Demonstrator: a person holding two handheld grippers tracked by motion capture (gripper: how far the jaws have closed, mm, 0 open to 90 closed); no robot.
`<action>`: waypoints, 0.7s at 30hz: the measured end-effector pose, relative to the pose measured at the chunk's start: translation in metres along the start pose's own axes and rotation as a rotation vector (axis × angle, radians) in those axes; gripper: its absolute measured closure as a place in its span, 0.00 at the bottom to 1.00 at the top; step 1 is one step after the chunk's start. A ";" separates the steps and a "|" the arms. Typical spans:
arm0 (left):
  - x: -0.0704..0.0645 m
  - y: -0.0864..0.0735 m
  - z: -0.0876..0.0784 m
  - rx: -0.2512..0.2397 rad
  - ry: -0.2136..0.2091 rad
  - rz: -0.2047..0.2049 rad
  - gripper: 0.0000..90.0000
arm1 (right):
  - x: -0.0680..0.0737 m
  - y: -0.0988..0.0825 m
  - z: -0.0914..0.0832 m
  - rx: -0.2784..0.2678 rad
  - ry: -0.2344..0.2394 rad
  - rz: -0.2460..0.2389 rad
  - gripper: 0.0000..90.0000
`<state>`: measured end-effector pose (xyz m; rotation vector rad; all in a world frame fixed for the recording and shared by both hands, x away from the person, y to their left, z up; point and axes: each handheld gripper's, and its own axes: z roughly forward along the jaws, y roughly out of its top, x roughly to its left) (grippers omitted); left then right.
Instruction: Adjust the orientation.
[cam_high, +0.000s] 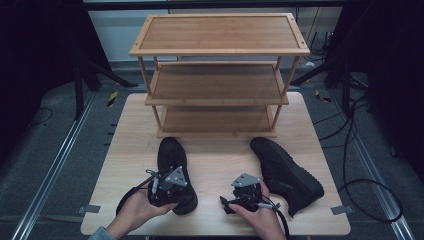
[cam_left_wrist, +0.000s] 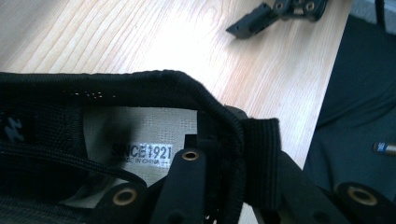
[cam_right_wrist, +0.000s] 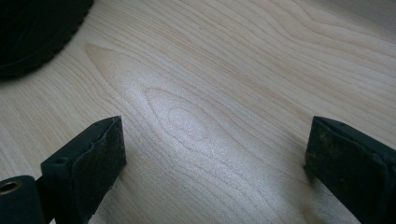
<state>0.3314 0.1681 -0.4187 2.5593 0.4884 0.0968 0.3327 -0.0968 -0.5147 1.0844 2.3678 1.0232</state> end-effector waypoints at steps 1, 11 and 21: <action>0.000 0.000 0.000 0.000 0.000 0.000 0.94 | 0.000 0.000 0.000 -0.001 0.001 0.000 0.06; 0.009 0.014 -0.030 -0.004 0.029 0.065 0.93 | 0.000 0.000 0.000 -0.002 0.001 0.000 0.06; 0.020 0.050 -0.035 0.012 0.060 0.170 0.93 | 0.000 0.000 0.000 -0.001 0.001 0.000 0.06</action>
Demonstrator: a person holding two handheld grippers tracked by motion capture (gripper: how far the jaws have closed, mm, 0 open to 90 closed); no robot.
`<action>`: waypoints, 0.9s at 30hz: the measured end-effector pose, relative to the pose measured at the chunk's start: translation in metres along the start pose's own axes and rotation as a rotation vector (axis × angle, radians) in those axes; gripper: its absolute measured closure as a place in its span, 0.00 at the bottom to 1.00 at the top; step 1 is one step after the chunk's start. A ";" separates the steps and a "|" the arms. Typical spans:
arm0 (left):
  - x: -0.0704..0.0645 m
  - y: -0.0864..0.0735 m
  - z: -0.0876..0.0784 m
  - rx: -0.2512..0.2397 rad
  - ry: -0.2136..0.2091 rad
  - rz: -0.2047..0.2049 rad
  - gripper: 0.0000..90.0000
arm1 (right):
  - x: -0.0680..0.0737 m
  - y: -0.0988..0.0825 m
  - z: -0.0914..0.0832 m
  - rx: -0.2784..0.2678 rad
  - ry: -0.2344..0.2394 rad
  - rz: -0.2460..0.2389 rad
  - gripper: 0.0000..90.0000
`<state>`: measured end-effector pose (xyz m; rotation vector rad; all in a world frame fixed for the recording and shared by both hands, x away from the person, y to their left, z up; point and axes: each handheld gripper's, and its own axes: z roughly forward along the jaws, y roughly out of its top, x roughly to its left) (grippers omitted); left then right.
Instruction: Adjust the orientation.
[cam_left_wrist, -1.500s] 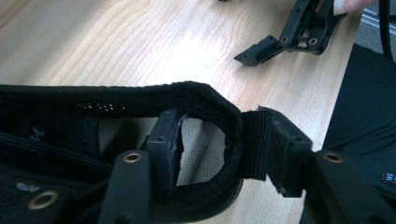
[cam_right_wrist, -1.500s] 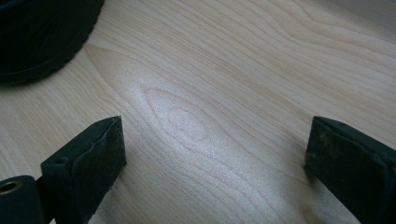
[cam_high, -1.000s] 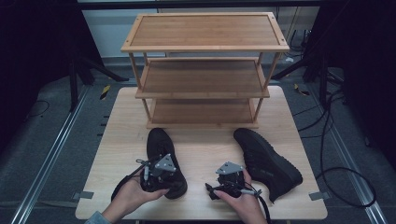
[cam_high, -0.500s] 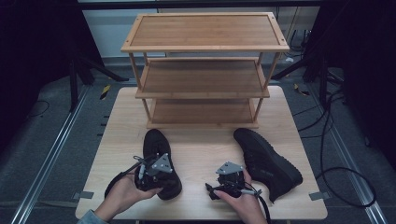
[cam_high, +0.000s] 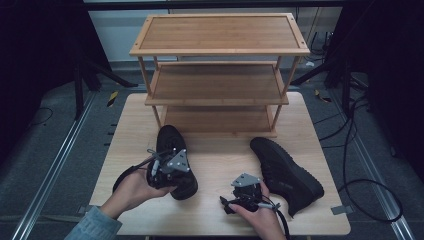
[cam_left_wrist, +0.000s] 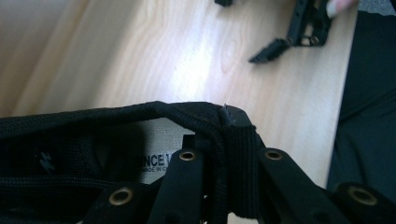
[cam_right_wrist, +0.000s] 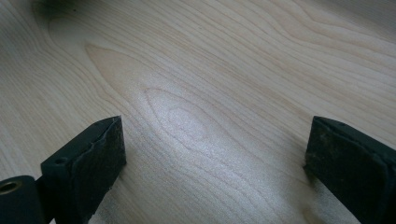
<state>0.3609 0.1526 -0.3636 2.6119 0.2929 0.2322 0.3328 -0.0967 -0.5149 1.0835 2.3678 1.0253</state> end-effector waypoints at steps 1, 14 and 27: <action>0.002 0.003 0.001 0.001 0.000 0.005 0.93 | 0.000 0.000 0.000 0.000 0.000 0.001 0.06; 0.043 0.051 0.021 0.029 0.034 0.144 0.93 | 0.000 0.000 0.000 0.000 -0.002 0.005 0.06; 0.067 0.066 0.044 0.047 0.041 0.216 0.93 | 0.000 0.001 0.001 -0.002 -0.001 0.005 0.06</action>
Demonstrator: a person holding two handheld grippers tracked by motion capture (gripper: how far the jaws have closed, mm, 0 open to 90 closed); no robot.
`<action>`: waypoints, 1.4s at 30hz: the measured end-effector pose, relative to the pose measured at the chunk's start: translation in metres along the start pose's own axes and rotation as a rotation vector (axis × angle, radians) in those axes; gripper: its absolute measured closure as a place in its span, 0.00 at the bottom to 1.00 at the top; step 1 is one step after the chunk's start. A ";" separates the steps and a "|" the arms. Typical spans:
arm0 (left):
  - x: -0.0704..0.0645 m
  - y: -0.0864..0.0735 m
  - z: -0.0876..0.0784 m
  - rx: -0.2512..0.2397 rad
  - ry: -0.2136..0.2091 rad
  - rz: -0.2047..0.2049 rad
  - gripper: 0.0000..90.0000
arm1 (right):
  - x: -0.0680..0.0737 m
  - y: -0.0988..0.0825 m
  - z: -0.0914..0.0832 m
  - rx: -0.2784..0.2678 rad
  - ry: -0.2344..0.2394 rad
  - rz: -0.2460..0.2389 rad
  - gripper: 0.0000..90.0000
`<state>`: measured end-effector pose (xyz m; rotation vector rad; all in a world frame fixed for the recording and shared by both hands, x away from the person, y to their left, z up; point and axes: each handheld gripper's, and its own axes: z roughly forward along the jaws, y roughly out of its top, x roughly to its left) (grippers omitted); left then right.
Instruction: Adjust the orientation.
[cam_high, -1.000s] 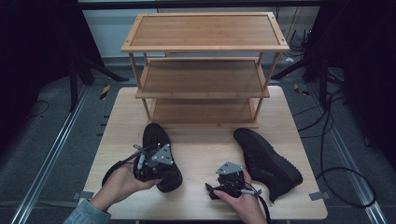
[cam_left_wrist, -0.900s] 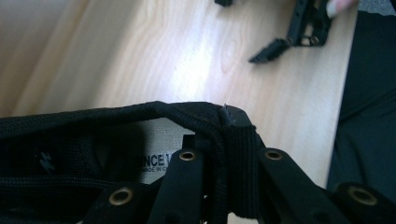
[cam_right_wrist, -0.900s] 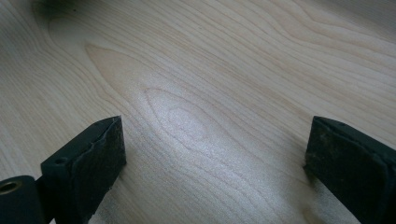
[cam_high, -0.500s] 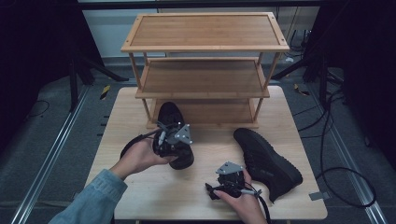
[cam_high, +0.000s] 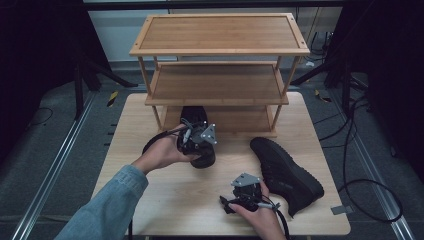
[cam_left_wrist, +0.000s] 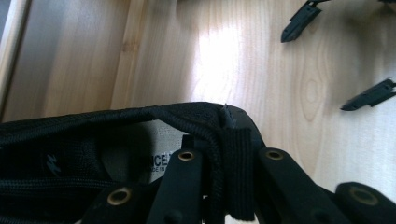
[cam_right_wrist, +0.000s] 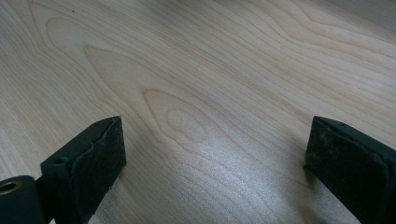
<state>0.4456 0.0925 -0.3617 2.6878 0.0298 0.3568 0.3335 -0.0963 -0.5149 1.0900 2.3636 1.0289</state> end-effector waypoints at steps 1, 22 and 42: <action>0.003 -0.001 0.002 -0.019 0.006 0.002 0.93 | 0.000 0.000 0.000 0.000 0.000 0.000 0.06; 0.039 -0.010 0.021 -0.023 0.017 0.018 0.92 | -0.001 0.000 0.000 0.001 0.004 -0.005 0.06; 0.068 -0.004 0.057 -0.037 -0.013 -0.006 0.90 | -0.001 0.000 0.000 0.002 0.004 -0.009 0.06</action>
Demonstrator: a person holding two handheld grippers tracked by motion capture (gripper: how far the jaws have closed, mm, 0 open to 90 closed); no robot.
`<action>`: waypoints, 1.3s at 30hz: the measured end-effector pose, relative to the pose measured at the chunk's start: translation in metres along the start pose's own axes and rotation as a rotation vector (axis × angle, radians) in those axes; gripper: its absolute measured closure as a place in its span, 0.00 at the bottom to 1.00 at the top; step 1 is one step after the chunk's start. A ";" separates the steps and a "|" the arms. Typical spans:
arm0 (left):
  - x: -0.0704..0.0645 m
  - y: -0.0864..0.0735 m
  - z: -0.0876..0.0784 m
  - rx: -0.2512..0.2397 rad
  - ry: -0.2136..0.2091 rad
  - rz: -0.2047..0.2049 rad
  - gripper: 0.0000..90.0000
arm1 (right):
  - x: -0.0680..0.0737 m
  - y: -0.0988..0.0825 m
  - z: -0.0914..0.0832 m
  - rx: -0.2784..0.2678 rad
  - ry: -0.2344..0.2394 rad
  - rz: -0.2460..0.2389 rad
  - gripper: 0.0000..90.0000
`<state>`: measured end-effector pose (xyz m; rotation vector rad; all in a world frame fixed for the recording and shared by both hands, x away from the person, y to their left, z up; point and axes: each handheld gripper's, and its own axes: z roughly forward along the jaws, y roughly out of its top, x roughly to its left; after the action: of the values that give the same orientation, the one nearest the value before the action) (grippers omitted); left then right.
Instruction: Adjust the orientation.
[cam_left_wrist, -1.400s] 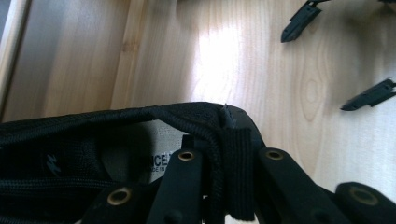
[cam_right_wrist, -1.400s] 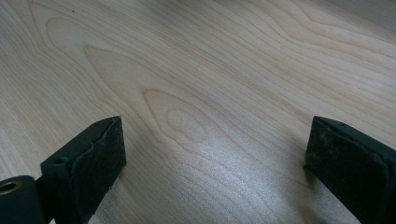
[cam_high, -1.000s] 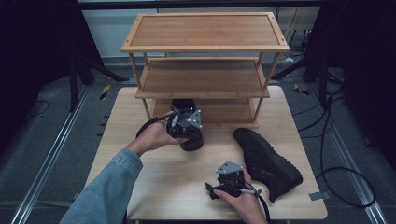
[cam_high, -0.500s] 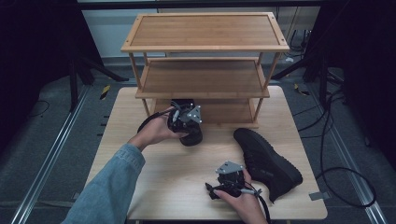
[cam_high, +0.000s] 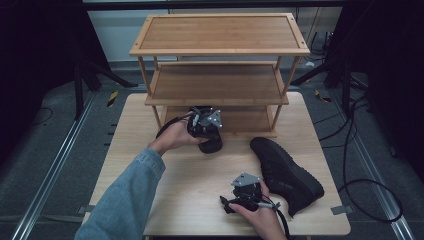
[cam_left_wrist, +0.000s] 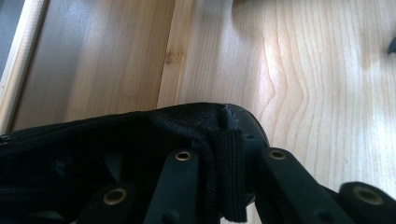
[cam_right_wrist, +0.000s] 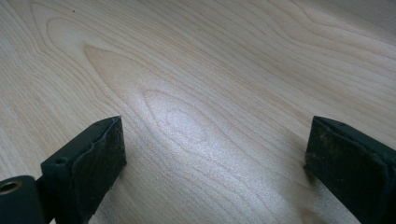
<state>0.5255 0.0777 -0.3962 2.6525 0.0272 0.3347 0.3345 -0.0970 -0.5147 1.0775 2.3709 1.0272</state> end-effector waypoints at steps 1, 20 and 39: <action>0.000 0.000 0.000 0.000 0.000 0.000 0.90 | 0.000 0.000 0.000 0.000 0.000 0.000 0.06; 0.004 -0.001 0.004 -0.003 0.010 -0.032 0.71 | 0.000 0.000 0.000 -0.002 -0.003 0.003 0.06; -0.022 0.011 -0.047 -0.282 0.098 -0.158 0.55 | 0.000 0.000 0.000 -0.001 -0.002 0.004 0.06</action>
<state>0.4922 0.0868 -0.3554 2.3368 0.2045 0.3850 0.3340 -0.0975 -0.5148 1.0831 2.3669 1.0287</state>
